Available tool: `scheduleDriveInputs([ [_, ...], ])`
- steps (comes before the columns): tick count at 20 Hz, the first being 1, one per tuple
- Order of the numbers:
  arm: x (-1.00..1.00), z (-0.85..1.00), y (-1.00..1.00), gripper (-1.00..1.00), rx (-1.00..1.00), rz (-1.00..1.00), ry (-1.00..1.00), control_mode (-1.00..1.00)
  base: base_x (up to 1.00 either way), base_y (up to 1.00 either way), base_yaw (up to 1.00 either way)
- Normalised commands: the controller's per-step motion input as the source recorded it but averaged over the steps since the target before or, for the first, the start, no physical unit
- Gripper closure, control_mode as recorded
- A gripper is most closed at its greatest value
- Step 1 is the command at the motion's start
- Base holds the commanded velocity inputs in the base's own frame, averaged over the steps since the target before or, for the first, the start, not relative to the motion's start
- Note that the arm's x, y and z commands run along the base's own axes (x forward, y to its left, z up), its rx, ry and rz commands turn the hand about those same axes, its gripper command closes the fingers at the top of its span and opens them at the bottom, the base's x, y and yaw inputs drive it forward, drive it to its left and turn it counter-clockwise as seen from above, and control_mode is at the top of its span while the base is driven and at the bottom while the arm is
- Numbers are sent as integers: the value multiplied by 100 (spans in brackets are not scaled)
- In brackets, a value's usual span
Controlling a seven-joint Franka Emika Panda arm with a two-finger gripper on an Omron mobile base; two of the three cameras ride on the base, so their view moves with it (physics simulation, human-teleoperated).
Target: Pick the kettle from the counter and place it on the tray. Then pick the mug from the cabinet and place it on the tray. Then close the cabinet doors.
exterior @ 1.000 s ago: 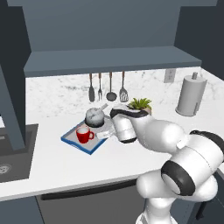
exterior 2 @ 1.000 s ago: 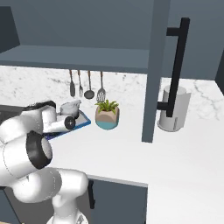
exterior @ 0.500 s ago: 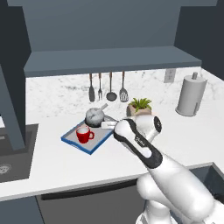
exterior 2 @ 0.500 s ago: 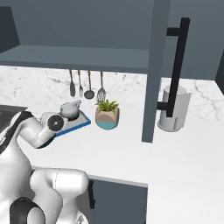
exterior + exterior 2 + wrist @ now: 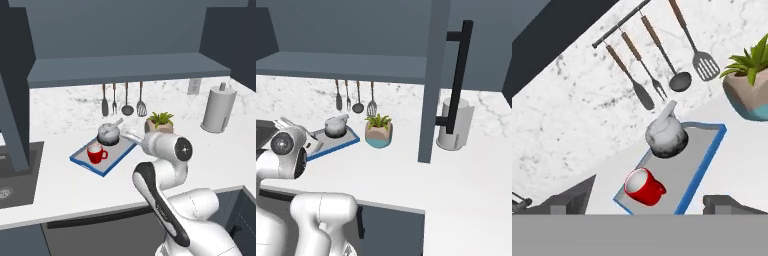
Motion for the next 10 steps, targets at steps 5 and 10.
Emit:
scheduleDriveInputs([
  [5, -39, 70, -37, -100, 12, -55, 16, -100, 0, 0, 0],
  [10, -28, 49, -42, -100, 4, -57, 19, -100, 0, 0, 0],
])
